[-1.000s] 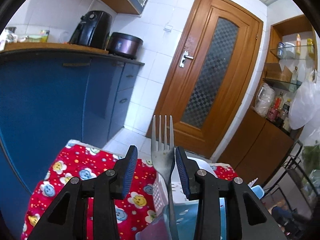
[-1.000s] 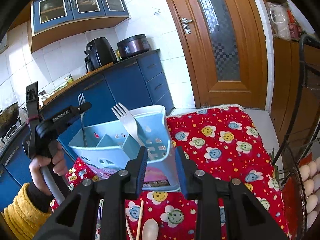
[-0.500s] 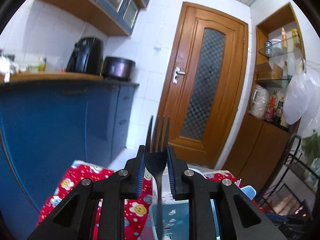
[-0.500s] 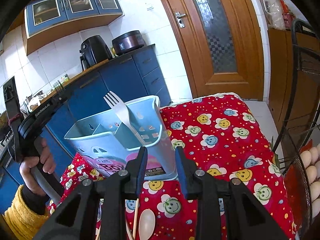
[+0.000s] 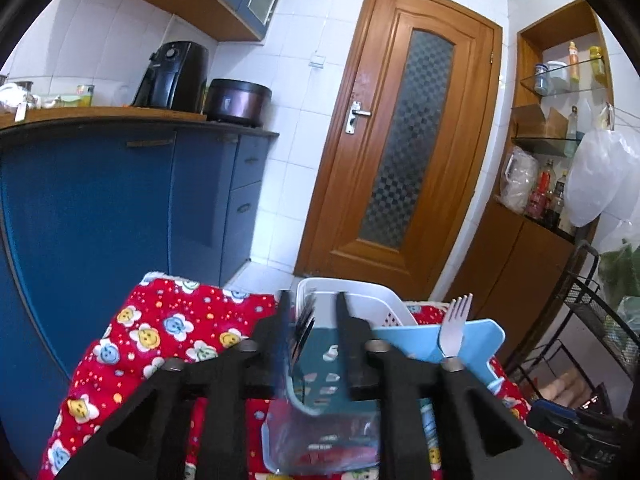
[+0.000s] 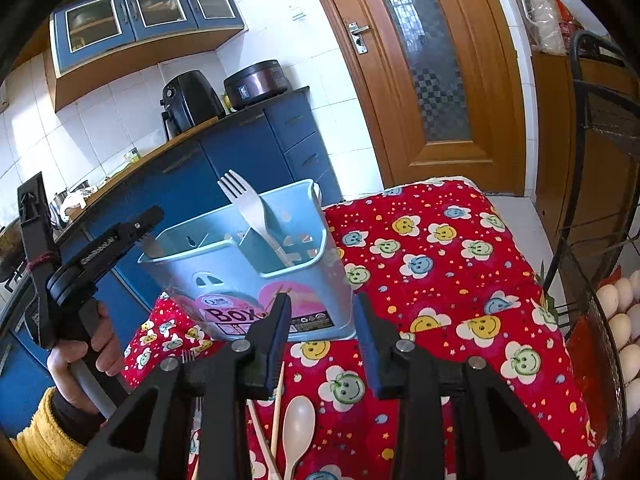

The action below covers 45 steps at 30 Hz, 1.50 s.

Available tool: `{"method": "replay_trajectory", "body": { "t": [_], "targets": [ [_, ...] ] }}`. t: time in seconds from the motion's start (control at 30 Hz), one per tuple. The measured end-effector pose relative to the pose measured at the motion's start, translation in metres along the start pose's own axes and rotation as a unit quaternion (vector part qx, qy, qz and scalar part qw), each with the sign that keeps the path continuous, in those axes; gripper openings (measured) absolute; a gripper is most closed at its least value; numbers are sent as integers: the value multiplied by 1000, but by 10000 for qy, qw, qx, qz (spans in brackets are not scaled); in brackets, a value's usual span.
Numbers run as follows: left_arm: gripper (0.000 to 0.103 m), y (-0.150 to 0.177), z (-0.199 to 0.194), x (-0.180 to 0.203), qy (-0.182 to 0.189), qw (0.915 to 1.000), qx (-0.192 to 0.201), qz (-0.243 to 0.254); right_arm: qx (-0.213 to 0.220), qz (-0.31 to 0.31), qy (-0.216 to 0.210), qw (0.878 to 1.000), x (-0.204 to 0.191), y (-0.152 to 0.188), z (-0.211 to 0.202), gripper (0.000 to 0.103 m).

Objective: Organize utensils
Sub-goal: 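Withdraw both tools from the caddy back toward the remaining utensils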

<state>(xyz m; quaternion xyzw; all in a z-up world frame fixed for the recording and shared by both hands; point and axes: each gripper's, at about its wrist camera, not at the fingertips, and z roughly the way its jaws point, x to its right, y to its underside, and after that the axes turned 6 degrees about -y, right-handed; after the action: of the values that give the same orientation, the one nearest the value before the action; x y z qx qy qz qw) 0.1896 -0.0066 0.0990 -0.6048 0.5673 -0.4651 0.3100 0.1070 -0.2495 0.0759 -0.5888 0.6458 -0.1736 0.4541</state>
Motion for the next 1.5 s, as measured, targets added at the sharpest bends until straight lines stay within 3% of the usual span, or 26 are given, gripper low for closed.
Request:
{"method": "replay_trajectory", "body": {
  "t": [0.03, 0.17, 0.7, 1.5],
  "targets": [
    [45, 1, -3, -1, 7, 10000, 21, -8, 4, 4, -4, 10000, 0, 1, -1, 35],
    [50, -1, -19, -2, 62, 10000, 49, 20, 36, 23, -11, 10000, -2, 3, -7, 36],
    [50, 29, -66, -12, -91, 9972, -730, 165, -42, 143, -16, 9999, -3, 26, -27, 43],
    [50, 99, -66, -19, -323, 9809, -1871, 413, -648, 103, 98, 9978, 4, 62, -17, 43]
  ]
}}
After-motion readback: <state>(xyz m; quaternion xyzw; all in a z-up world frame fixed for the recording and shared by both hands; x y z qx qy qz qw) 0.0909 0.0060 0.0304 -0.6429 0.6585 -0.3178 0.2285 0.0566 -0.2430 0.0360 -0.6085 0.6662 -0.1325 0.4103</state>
